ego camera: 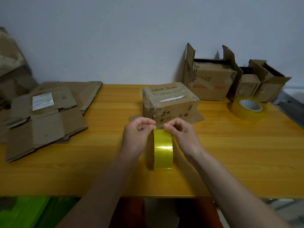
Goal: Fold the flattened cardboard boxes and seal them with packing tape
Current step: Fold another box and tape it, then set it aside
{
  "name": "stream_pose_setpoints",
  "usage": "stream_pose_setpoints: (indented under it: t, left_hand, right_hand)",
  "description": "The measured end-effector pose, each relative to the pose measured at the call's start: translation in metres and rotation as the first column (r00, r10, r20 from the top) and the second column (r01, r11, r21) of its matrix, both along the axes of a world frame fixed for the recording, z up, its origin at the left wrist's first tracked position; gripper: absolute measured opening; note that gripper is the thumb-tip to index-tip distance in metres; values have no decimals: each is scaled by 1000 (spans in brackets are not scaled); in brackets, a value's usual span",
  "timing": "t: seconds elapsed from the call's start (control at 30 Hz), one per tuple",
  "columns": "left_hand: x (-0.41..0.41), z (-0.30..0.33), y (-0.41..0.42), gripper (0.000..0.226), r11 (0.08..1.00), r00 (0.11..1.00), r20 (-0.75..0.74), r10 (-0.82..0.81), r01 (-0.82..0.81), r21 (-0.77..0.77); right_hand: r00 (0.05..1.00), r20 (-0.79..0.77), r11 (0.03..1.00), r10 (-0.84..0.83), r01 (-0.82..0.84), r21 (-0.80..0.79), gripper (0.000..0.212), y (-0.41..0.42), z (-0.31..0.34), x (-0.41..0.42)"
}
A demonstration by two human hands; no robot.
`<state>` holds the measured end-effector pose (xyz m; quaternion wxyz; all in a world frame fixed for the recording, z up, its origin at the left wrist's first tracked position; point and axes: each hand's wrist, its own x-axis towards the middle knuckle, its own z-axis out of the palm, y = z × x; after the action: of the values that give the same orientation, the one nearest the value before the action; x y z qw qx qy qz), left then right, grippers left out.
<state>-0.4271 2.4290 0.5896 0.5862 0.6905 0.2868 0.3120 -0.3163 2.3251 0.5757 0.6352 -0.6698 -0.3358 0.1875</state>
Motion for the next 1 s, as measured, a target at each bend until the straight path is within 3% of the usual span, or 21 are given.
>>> stream_pose_setpoints:
  t: [0.13,0.27,0.43,0.5,0.53,0.57,0.63,0.7,0.77,0.83,0.93,1.0]
  left_hand:
    - [-3,5,3,19,993,996,-62,-60,66,102]
    - [-3,8,4,16,963,987,-159,-14,56,264]
    - [0,9,-6,5,774,953,-238,187,6,633]
    - [2,5,-6,3,749,957,-209,200,-12,662]
    - [4,3,-6,2,755,961,-202,187,-9,656]
    - [6,1,-5,0,766,964,-201,171,-2,643]
    - [10,-1,-6,3,776,970,-191,151,3,631]
    - [16,-1,-9,4,780,976,-174,133,5,626]
    - [23,0,-15,6,794,986,-145,80,25,608]
    - [30,0,-22,10,822,991,-134,0,76,564]
    - [40,3,-31,71,819,969,-247,8,135,557]
    - [47,8,-31,97,780,972,-225,71,87,620]
  right_hand:
    - [995,96,1000,1,-2,8,9,-4,1,-2]
    - [977,214,1000,-17,19,-9,7,-6,0,-6]
    - [960,274,995,-51,73,-68,5,-9,8,-10]
    - [951,303,986,-53,99,-136,5,-13,11,-12]
    - [950,308,979,-53,110,-174,19,-16,11,-13]
    - [959,280,971,-41,104,-214,41,-19,11,-13]
    - [998,56,961,-3,19,-277,84,-27,13,-11]
    - [976,-216,966,39,-92,-243,99,-35,14,-7]
    - [961,-274,975,40,-97,-200,98,-45,15,0]
    - [989,-145,968,11,-47,-248,94,-58,23,8]
    - [986,166,889,31,49,-455,91,-79,39,26]
    - [941,329,799,82,135,-586,89,-90,38,37]
